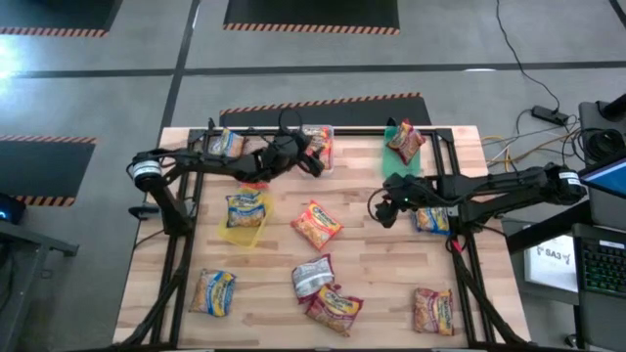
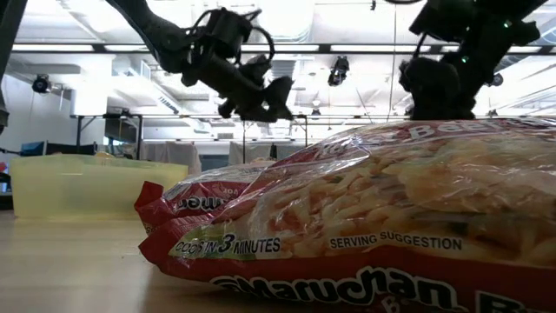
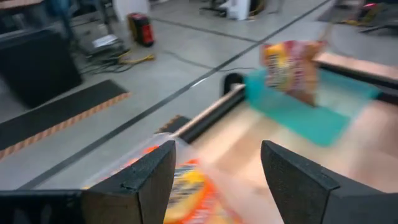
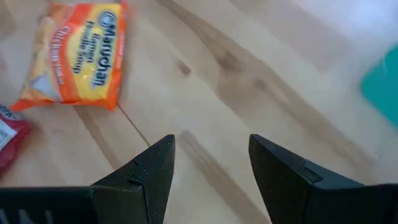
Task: Sort Maruchan noodles
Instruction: Put the blue noodle pack into the yellow bin
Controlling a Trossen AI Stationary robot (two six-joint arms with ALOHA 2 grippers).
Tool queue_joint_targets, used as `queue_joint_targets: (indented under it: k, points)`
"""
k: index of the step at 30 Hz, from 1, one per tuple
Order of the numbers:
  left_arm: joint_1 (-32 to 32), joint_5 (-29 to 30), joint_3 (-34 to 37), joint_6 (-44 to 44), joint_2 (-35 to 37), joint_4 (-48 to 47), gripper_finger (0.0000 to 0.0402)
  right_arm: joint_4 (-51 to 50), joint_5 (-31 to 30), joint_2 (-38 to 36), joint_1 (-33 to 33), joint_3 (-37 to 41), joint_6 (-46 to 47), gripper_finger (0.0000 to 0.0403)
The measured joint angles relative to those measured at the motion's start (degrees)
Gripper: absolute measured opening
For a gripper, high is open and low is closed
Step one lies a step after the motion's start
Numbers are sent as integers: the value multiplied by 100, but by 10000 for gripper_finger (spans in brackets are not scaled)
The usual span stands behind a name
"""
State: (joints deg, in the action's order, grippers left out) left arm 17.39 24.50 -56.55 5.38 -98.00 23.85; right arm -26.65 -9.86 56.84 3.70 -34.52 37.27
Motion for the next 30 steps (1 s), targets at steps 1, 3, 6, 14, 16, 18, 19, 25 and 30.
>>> queue_joint_targets:
  k: [1,3,6,14,16,18,19,25,30]
  points:
    - [-102,1,0,0,1,32,220,4,61,0,-6,58,152,194]
    - [-298,1,0,15,4,71,220,7,189,0,-6,176,400,194]
    - [-584,5,0,130,13,82,220,-37,290,0,-6,360,721,194]
    - [-1271,41,0,197,20,130,220,-490,-45,0,-4,295,917,194]
    - [-1365,49,0,180,20,159,220,-731,-349,0,1,128,820,194]
    - [-1421,53,0,183,20,159,220,-1205,-592,0,14,-26,803,194]
    - [-1439,53,0,212,20,154,220,-1462,-651,0,25,-92,878,194]
    - [-1458,64,0,314,20,154,220,-2385,-148,203,44,-142,1820,194]
    - [-1460,65,2,312,20,154,220,-2411,-129,658,43,-209,1800,194]
